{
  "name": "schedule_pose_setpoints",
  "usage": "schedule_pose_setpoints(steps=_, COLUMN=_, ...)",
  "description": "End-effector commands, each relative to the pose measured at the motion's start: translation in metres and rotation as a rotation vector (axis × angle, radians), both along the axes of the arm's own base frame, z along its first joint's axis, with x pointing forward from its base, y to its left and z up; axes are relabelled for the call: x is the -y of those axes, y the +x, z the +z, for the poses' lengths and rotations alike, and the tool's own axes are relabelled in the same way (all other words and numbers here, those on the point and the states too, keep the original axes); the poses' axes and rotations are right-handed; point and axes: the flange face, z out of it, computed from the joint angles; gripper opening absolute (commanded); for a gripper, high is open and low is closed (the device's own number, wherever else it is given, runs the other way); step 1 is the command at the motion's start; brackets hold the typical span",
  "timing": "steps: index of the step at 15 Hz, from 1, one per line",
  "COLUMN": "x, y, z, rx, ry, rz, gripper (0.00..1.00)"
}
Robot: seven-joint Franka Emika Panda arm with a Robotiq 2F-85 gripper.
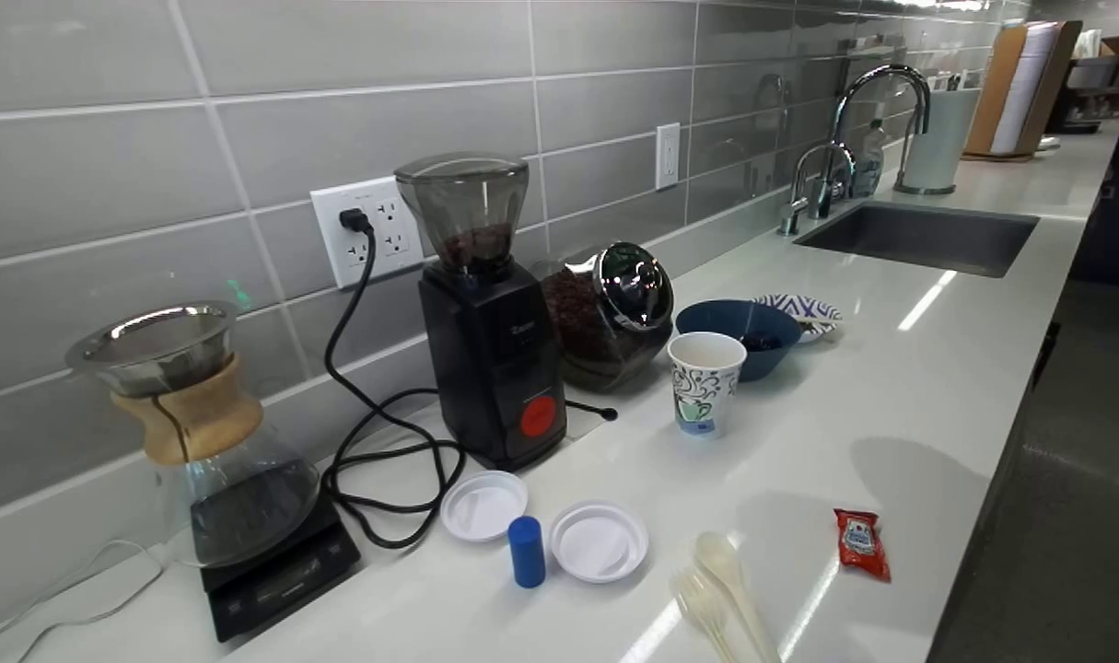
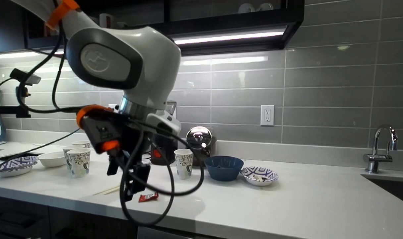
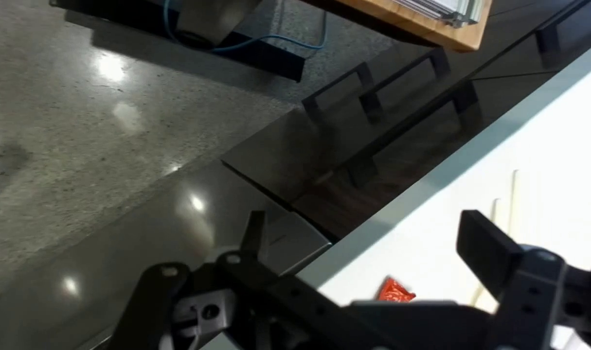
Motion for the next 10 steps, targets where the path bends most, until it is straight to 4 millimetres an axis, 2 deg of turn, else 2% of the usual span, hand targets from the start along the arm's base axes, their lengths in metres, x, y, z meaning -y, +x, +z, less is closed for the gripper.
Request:
schedule_pose_setpoints(steps=1, x=0.016, y=0.003, z=-0.043, rx=-0.017, ry=0.188, rz=-0.001, gripper=1.00)
schedule_pose_setpoints(steps=5, x=0.041, y=0.000, z=-0.081, rx=-0.038, ry=0.402, rz=-0.062, gripper=1.00)
schedule_pose_setpoints(steps=8, x=0.066, y=-0.005, z=-0.109, rx=-0.060, ry=0.488, rz=-0.145, gripper=1.00)
schedule_pose_setpoints(steps=9, x=0.076, y=-0.007, z=-0.118, rx=-0.078, ry=0.483, rz=-0.184, gripper=0.92)
schedule_pose_setpoints(steps=10, x=0.089, y=-0.009, z=-0.128, rx=-0.104, ry=0.484, rz=-0.243, gripper=0.74)
